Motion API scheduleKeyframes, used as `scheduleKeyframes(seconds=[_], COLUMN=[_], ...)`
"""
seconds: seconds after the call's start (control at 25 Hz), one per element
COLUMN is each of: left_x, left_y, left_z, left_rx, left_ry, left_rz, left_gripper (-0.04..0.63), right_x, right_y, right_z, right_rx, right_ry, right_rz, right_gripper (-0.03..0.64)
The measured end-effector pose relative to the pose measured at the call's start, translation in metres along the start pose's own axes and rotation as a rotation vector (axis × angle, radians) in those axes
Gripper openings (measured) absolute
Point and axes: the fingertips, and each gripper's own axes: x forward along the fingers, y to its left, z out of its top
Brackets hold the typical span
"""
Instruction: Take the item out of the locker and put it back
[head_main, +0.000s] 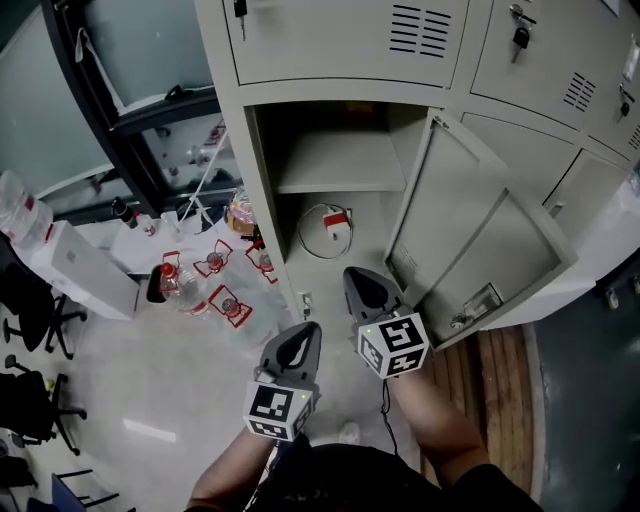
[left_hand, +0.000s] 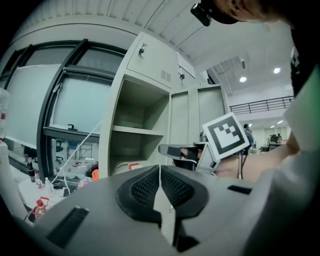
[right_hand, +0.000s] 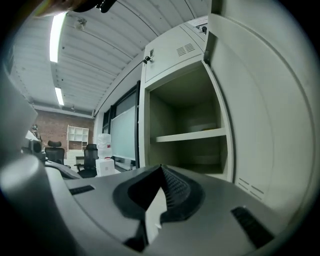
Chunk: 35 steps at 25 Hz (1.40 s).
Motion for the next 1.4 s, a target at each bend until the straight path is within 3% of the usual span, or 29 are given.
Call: scheduleKeyframes(seconds=[0.16,0.24,0.8,1.08,1.4], left_x=[0.0,-0.001,-0.004,-0.001,0.003], left_y=[0.022,0.03,0.079,0.098,0.113], left_z=[-0.001,-0.005,-0.015,-0.016,-0.02], left_rx=[-0.004,-0.009,-0.006,-0.004,0.023], left_ry=[0.006,0.018,0.066,0.065,0.064], left_rz=[-0.02,-0.04,-0.145,-0.179,-0.217], left_gripper=[0.012,0.012,0.012,0.012,0.012], right_x=[0.023,0.036,0.111,0.14,0.167], right_y=[-0.009,-0.011,-0.053,-0.069,-0.091], right_z=[-0.006,-0.01,-0.059,-0.082,-0.096], right_rx=[0.021,0.036,0.044,0.009,-0.012], right_ry=[0.014,0.023,0.207,0.317,0.421], right_rz=[-0.058,-0.063,-0.239,-0.271,-0.298], right_gripper=[-0.001,0.16,0.21,0.279,0.302])
